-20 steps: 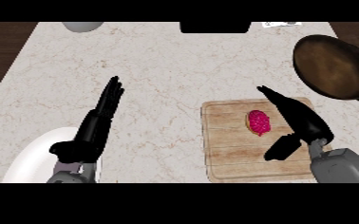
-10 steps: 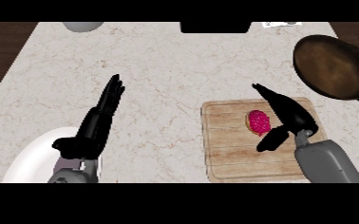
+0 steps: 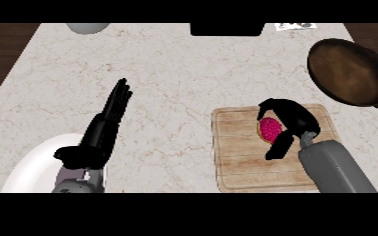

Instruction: Pick the cupcake from the cutting board and place it in the pan

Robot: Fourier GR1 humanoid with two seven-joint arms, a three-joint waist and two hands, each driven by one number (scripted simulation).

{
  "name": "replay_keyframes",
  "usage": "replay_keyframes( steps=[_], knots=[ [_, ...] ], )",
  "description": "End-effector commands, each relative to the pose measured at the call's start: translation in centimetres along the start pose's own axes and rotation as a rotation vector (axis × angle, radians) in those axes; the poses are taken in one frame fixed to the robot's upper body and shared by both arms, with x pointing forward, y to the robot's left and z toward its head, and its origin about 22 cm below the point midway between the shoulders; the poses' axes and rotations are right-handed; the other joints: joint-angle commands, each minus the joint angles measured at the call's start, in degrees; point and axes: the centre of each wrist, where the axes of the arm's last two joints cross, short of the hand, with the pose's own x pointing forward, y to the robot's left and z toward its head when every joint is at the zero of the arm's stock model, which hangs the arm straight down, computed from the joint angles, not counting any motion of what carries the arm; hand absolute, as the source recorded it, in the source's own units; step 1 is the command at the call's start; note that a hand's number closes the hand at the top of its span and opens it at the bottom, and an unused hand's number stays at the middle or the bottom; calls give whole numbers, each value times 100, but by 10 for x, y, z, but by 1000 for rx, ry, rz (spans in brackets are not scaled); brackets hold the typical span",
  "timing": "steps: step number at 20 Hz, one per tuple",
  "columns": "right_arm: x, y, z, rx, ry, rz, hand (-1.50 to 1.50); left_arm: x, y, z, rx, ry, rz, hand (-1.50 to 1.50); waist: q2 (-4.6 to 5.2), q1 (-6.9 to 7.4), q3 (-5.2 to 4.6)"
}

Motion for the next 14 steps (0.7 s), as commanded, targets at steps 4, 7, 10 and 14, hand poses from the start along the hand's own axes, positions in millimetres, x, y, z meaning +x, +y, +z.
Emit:
replay_keyframes(
  steps=[4, 7, 10, 14],
  knots=[
    [-30, 7, -8, -8, -17, 40, 150, -6, 9, 4, 3, 18, -6, 0, 47, 1, 51],
    [-10, 18, 10, -111, -32, 51, 150, -15, 4, 23, 3, 1, -4, 0, 34, -25, 48],
    [-3, 6, 10, -216, -36, 53, 150, -4, 4, -3, -3, -7, -2, 0, 37, -40, 48],
    [13, -22, 21, -425, -29, 32, 150, -6, -6, -6, 24, 6, 3, 0, 30, -75, 47]
  ],
)
